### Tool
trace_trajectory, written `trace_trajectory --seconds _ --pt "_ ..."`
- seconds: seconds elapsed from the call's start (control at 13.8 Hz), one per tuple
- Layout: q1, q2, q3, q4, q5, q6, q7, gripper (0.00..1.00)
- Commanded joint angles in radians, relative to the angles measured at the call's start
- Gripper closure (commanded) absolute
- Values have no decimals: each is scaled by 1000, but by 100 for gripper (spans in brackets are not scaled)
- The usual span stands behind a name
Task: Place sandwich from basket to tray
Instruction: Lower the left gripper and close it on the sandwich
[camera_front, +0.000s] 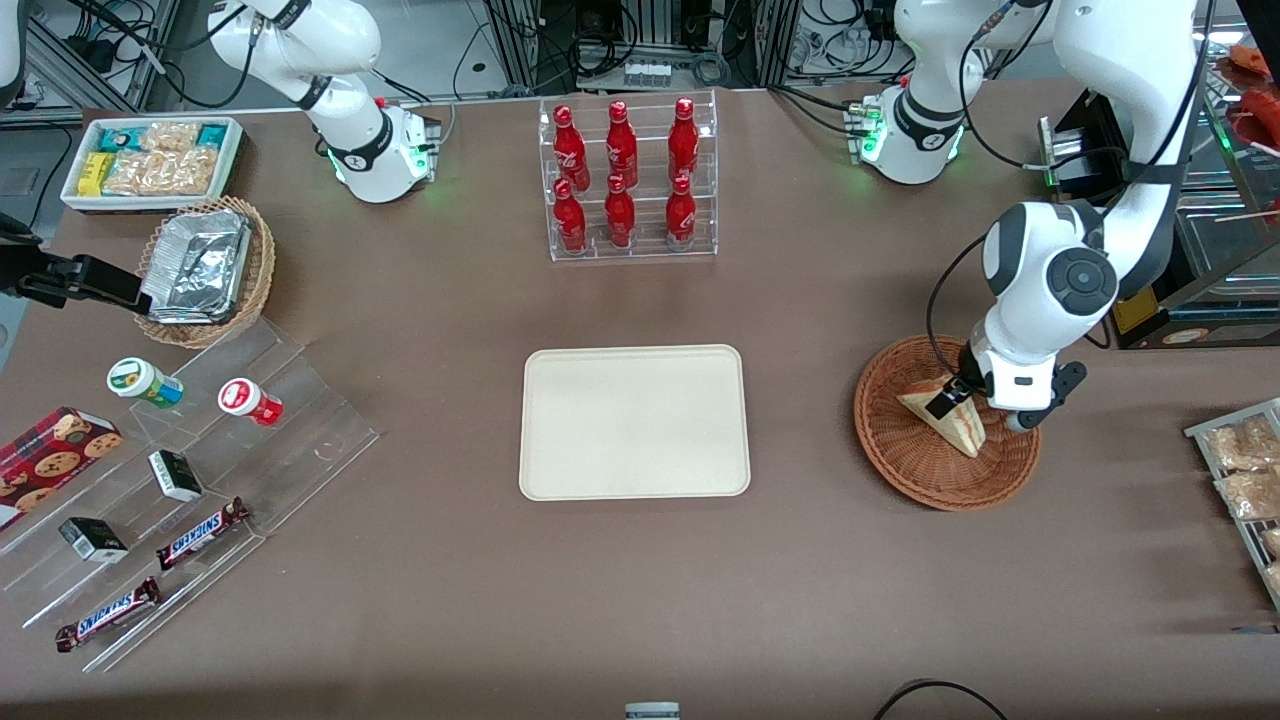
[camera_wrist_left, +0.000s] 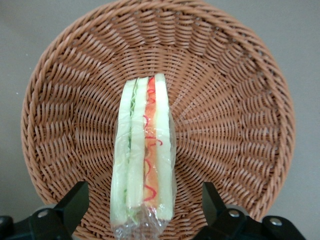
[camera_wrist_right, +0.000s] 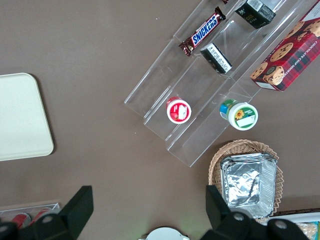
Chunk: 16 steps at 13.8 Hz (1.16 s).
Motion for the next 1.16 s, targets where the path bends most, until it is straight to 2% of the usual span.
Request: trace_trajectory --seconds 0.0,0.15,0.22,0.29,0.51,0.58,0.8,1.09 --pt "-5 12 3 -17 0 31 -20 0" --pt "-5 25 3 -17 1 38 -22 0" --pt "-5 25 3 -17 1 38 -23 12" --pt "-4 27 3 -16 1 38 -38 29" --pt "-5 38 3 -14 1 37 -56 90" --pt "-5 36 5 -10 1 31 -51 100" --pt "-25 12 -23 10 85 -27 -40 100" --pt "-145 -10 -26 205 105 -361 -36 100"
